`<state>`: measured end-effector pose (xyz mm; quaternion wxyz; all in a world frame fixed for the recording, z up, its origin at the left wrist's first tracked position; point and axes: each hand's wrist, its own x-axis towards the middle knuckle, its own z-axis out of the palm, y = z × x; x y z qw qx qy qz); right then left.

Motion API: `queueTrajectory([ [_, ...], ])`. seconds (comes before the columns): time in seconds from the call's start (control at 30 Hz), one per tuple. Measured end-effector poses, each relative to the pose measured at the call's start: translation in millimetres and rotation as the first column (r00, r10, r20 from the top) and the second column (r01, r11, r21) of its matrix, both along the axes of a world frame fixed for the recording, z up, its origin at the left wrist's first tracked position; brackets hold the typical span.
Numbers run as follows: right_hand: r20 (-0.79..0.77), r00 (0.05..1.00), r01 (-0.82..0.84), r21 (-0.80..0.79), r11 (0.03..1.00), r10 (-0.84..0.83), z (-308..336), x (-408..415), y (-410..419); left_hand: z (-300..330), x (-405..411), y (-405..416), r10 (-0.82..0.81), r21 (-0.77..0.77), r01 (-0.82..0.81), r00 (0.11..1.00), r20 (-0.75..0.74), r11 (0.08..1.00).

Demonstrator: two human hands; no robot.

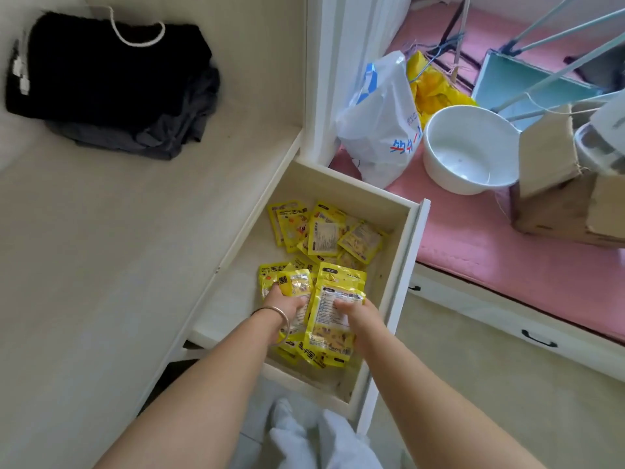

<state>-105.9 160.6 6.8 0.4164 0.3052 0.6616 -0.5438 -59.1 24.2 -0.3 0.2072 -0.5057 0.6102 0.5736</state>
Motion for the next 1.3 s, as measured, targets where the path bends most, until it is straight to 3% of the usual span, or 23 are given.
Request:
queueTrajectory([
  [0.3, 0.045, 0.987, -0.164, 0.249, 0.955, 0.158, -31.9, -3.0, -9.1, -47.7, 2.5, 6.4, -0.162, -0.062, 0.177, 0.967, 0.196, 0.982],
  [0.47, -0.009, 0.972, -0.219, 0.323, 0.921, 0.234, -51.9, 0.4, -6.6, -49.0, 5.4, 2.8, -0.307, -0.23, 0.362, 0.921, 0.242, 0.904],
  [0.63, -0.059, 0.975, -0.172, 0.41, 0.896, 0.214, -46.7, 9.2, -14.7, -41.8, 10.7, -0.3, -0.307, -0.328, 0.381, 0.917, 0.256, 0.864],
  [0.77, -0.18, 0.937, -0.193, 0.449, 0.872, 0.3, -23.5, 12.2, -19.8, -24.1, 10.8, -6.5, -0.233, -0.403, 0.257, 0.966, 0.108, 0.878],
  [0.9, -0.321, 0.892, -0.191, 0.372, 0.908, 0.319, 6.3, 18.2, -33.1, 4.4, 16.3, -4.9, -0.206, -0.315, 0.169, 0.975, -0.088, 0.934],
  [1.0, -0.445, 0.841, -0.187, 0.294, 0.938, 0.307, 30.7, 24.0, -44.4, 27.8, 26.1, -5.9, -0.23, -0.338, 0.156, 0.954, -0.192, 0.928],
  [1.17, -0.566, 0.694, -0.379, 0.238, 0.894, 0.445, 66.1, 44.0, -65.3, 68.2, 64.4, -14.9, -0.078, -0.424, -0.048, 0.958, -0.275, 0.904],
  [1.3, -0.654, 0.46, -0.632, 0.234, 0.739, 0.601, 91.8, 74.5, -88.8, 109.7, 112.2, -24.4, 0.13, -0.488, -0.291, 0.933, -0.336, 0.823],
])
